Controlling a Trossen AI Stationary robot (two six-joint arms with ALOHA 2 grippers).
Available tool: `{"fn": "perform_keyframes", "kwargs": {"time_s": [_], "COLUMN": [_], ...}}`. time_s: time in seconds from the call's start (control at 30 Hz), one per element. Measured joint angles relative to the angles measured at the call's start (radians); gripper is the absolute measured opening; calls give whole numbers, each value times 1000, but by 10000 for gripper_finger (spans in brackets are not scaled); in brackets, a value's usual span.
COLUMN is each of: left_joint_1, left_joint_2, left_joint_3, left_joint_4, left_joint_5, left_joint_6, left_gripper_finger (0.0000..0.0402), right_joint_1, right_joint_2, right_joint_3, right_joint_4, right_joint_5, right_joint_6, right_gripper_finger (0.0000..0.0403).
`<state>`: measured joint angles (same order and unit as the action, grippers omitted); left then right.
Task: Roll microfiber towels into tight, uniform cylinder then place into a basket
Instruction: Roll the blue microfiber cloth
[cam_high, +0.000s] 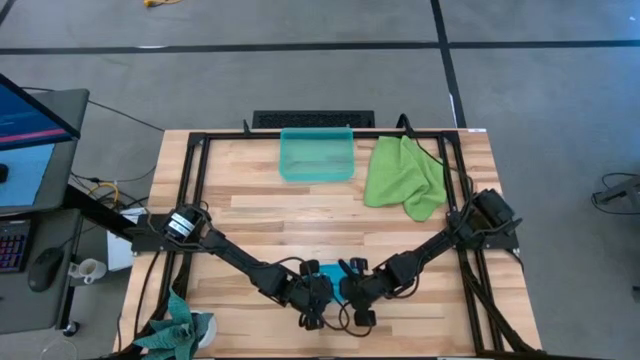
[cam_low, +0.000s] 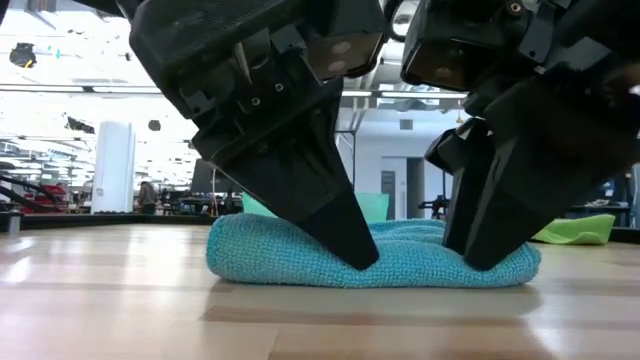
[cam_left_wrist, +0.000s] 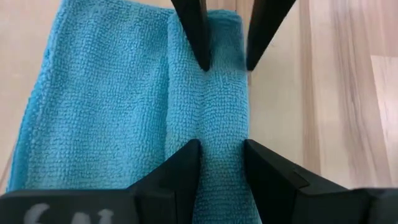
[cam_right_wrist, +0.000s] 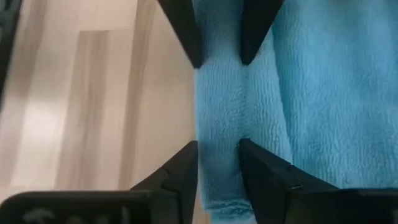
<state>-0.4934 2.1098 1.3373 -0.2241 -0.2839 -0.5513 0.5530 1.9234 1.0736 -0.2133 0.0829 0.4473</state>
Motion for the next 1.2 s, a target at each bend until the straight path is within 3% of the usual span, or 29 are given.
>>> {"fn": "perform_keyframes", "kwargs": {"time_s": [0.17, 0.3, 0.4, 0.6, 0.7, 0.97, 1.2], "left_joint_1": [0, 0, 0, 0, 0, 0, 0], "left_joint_2": [1, 0, 0, 1, 2, 2, 2], "left_joint_3": [0, -1, -1, -2, -2, -2, -2], "left_joint_4": [0, 1, 0, 3, 4, 5, 5], "left_joint_5": [6, 5, 7, -2, -10, -15, -17], "left_joint_6": [-3, -3, -3, -6, -15, -15, 8], "left_gripper_finger": [125, 125, 125, 125, 125, 125, 125], "right_joint_1": [0, 36, 100, 249, 279, 250, 200], "right_joint_2": [-85, -176, -218, -225, -184, -66, -54], "right_joint_3": [-7, -3, -5, -3, -2, -2, -1], "right_joint_4": [-85, -166, -209, -199, -181, -56, -29], "right_joint_5": [-69, -48, 77, 462, 540, 546, 474], "right_joint_6": [9, 13, 24, -42, -77, -295, -316], "right_gripper_finger": [151, 143, 132, 118, 119, 145, 192]}}
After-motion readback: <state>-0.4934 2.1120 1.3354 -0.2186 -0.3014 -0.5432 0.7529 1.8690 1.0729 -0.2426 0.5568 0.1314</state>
